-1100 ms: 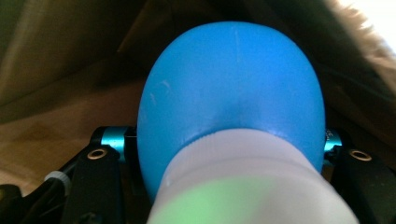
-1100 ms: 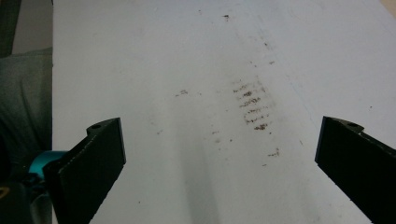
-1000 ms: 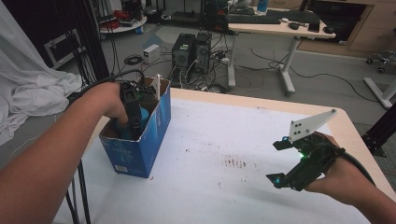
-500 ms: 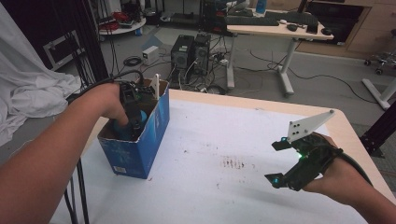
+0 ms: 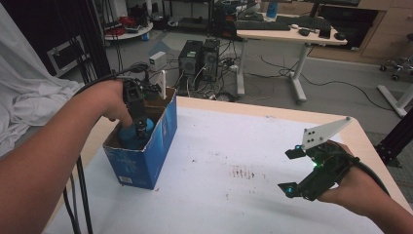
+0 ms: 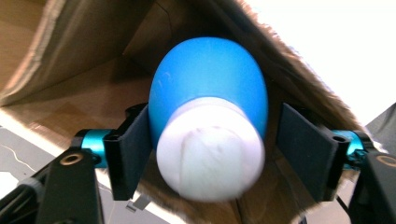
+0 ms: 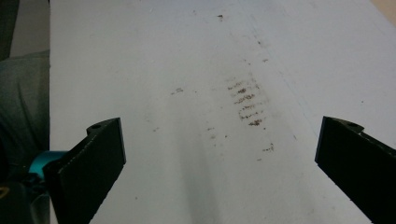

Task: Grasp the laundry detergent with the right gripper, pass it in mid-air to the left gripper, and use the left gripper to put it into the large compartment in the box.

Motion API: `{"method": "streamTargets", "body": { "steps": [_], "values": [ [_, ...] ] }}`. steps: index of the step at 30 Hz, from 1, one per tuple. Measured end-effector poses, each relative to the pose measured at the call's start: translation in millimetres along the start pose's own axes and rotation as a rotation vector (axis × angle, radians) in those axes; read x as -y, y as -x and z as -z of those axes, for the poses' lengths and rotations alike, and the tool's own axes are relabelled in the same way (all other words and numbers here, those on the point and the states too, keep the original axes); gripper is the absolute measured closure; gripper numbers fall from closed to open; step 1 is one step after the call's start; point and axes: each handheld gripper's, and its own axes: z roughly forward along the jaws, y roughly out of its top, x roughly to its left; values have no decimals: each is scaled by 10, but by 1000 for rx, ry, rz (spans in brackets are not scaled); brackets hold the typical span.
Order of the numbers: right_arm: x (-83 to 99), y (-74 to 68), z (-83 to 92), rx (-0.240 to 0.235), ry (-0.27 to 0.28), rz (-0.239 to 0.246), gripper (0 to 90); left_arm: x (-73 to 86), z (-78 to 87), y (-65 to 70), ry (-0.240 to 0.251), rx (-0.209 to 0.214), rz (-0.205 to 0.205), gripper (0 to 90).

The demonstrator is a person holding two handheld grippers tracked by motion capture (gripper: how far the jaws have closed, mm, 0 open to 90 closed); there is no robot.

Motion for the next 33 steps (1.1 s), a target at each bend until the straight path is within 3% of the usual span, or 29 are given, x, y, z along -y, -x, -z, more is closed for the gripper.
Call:
{"method": "streamTargets", "body": {
  "steps": [10, 20, 28, 32, 33],
  "values": [
    [-23, 7, 51, 4, -2, 6, 8, 21, 371, 99, 37, -22, -23, 207],
    [-90, 28, 170, 13, -28, 16, 8, -16, 549, 252, 62, -25, -60, 92],
    [-149, 77, 305, 7, -85, 27, 8, -140, 593, 447, 68, -8, -147, 63],
    [-194, 109, 361, -2, -135, 40, 8, -226, 565, 547, 61, 11, -201, 62],
    [-217, 141, 397, -3, -172, 55, 8, -271, 546, 598, 53, 13, -225, 37]
  ]
}}
